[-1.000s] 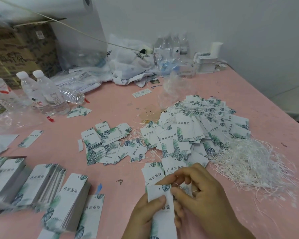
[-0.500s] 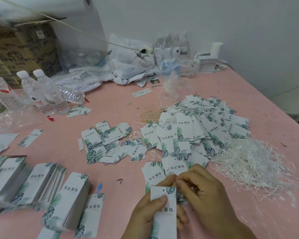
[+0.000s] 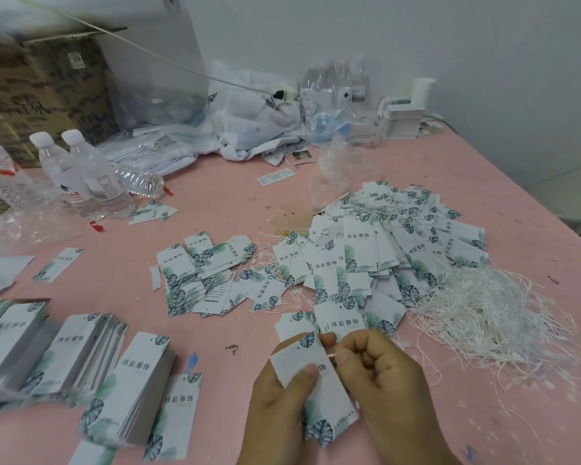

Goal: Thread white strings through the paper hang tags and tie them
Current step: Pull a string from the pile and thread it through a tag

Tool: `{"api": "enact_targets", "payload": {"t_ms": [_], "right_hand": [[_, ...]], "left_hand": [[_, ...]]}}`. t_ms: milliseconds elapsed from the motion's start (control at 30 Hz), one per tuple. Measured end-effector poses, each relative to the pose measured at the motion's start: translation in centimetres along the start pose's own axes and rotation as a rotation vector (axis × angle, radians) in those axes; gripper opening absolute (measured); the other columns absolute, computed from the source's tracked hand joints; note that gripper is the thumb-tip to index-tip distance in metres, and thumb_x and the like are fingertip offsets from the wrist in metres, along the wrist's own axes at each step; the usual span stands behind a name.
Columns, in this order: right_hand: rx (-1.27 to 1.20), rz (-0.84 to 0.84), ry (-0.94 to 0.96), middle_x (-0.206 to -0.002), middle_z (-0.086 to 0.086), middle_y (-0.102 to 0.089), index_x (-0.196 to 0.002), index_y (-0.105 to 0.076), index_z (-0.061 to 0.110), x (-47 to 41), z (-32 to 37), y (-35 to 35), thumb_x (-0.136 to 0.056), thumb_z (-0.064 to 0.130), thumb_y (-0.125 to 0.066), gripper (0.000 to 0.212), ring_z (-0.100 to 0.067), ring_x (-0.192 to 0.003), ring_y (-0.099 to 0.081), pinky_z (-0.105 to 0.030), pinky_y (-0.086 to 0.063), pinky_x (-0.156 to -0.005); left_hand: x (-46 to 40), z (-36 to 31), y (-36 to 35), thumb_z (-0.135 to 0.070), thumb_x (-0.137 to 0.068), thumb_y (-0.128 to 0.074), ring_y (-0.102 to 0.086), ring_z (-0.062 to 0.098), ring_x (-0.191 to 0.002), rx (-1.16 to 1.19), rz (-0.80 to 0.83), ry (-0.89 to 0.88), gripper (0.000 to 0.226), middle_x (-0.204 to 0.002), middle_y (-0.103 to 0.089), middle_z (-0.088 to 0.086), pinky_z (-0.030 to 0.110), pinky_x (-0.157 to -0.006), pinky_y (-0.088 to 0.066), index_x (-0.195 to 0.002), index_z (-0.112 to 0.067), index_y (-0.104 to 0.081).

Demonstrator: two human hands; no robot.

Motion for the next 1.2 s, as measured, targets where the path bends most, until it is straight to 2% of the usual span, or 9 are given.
{"api": "enact_targets", "payload": {"t_ms": [67, 133, 333, 433, 667, 800, 933, 1100, 1200], "right_hand": [[0.048, -0.011, 0.026, -0.068, -0.006, -0.068, -0.078, -0.068, 0.032, 0.1, 0.2, -0.1, -0.088, 0.007, -0.067, 0.027, -0.005, -0.056, -0.053, -0.015, -0.044, -0.053], [0.109, -0.016, 0.054, -0.055, 0.004, -0.055, -0.080, -0.067, 0.035, 0.1, 0.5, -0.3, -0.087, 0.008, -0.069, 0.028, 0.001, -0.049, -0.042, -0.013, -0.038, -0.048], [0.264, -0.072, 0.138, -0.056, -0.002, -0.054, -0.085, -0.063, 0.044, 0.3, 0.9, -0.3, -0.075, 0.035, -0.064, 0.013, -0.002, -0.047, -0.042, -0.013, -0.040, -0.049], [0.347, -0.087, 0.201, -0.058, -0.004, -0.055, -0.088, -0.060, 0.044, 0.4, 1.1, -0.4, -0.074, 0.049, -0.057, 0.014, -0.012, -0.048, -0.047, -0.014, -0.041, -0.049], [0.424, -0.133, 0.281, -0.055, 0.000, -0.053, -0.087, -0.058, 0.048, 0.4, 1.7, -0.4, -0.074, 0.048, -0.054, 0.013, -0.010, -0.047, -0.048, -0.011, -0.040, -0.049], [0.478, -0.149, 0.317, -0.055, 0.000, -0.050, -0.089, -0.057, 0.034, 0.4, 2.0, -0.3, -0.076, 0.044, -0.055, 0.017, -0.007, -0.046, -0.045, -0.009, -0.037, -0.047], [0.483, -0.168, 0.323, -0.053, 0.001, -0.051, -0.088, -0.057, 0.033, 0.3, 2.0, 0.0, -0.076, 0.043, -0.056, 0.016, -0.008, -0.046, -0.047, -0.010, -0.038, -0.046], [0.442, -0.176, 0.315, -0.054, -0.002, -0.049, -0.087, -0.058, 0.038, 0.3, 1.8, 0.4, -0.075, 0.037, -0.062, 0.013, -0.004, -0.044, -0.041, -0.004, -0.035, -0.049], [0.445, -0.168, 0.327, -0.051, -0.003, -0.047, -0.086, -0.059, 0.038, 0.5, 1.8, 0.4, -0.073, 0.024, -0.068, 0.021, 0.000, -0.044, -0.036, -0.009, -0.038, -0.048]], "left_hand": [[0.0, -0.3, 0.1, -0.020, -0.072, -0.078, -0.068, 0.046, -0.100, -0.022, -0.012, -0.031, 0.042, -0.110, -0.069, 0.028, 0.047, -0.082, -0.055, -0.112, -0.011, -0.071], [0.0, -0.6, 0.2, -0.021, -0.068, -0.080, -0.070, 0.042, -0.095, -0.044, -0.028, -0.061, 0.041, -0.104, -0.072, 0.026, 0.041, -0.076, -0.058, -0.108, -0.014, -0.073], [0.2, -0.8, 0.2, -0.031, -0.056, -0.094, -0.071, 0.037, -0.084, -0.117, -0.032, -0.067, 0.051, -0.095, -0.073, 0.024, 0.038, -0.069, -0.057, -0.100, -0.016, -0.072], [0.2, -1.0, 0.2, -0.022, -0.055, -0.091, -0.070, 0.033, -0.077, -0.133, -0.038, -0.079, 0.045, -0.089, -0.072, 0.023, 0.036, -0.065, -0.057, -0.096, -0.016, -0.073], [0.6, -1.9, -0.3, -0.023, -0.053, -0.084, -0.066, 0.020, -0.065, -0.196, -0.049, -0.098, 0.036, -0.075, -0.071, 0.013, 0.026, -0.056, -0.054, -0.087, -0.023, -0.073], [1.0, -2.4, -1.0, -0.031, -0.058, -0.079, -0.064, 0.017, -0.066, -0.325, -0.028, -0.138, 0.032, -0.075, -0.070, 0.012, 0.026, -0.058, -0.052, -0.088, -0.026, -0.071], [1.0, -2.2, -0.9, -0.034, -0.062, -0.077, -0.067, 0.016, -0.070, -0.363, 0.004, -0.127, 0.033, -0.079, -0.073, 0.010, 0.024, -0.060, -0.052, -0.094, -0.028, -0.072], [0.5, -0.6, -0.3, -0.035, -0.060, -0.075, -0.070, 0.032, -0.082, -0.144, 0.013, -0.020, 0.053, -0.090, -0.073, 0.021, 0.034, -0.069, -0.055, -0.103, -0.005, -0.072], [0.3, 0.9, 0.4, -0.038, -0.047, -0.084, -0.067, 0.045, -0.095, -0.006, -0.040, 0.115, 0.068, -0.101, -0.069, 0.032, 0.048, -0.086, -0.052, -0.101, 0.003, -0.073]]}}
Point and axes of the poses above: each hand's wrist, its own x-axis away from the middle knuckle, its own y-axis out of the back of the hand, z = x × y, the point moved 10 cm from there along -x, towards the middle knuckle
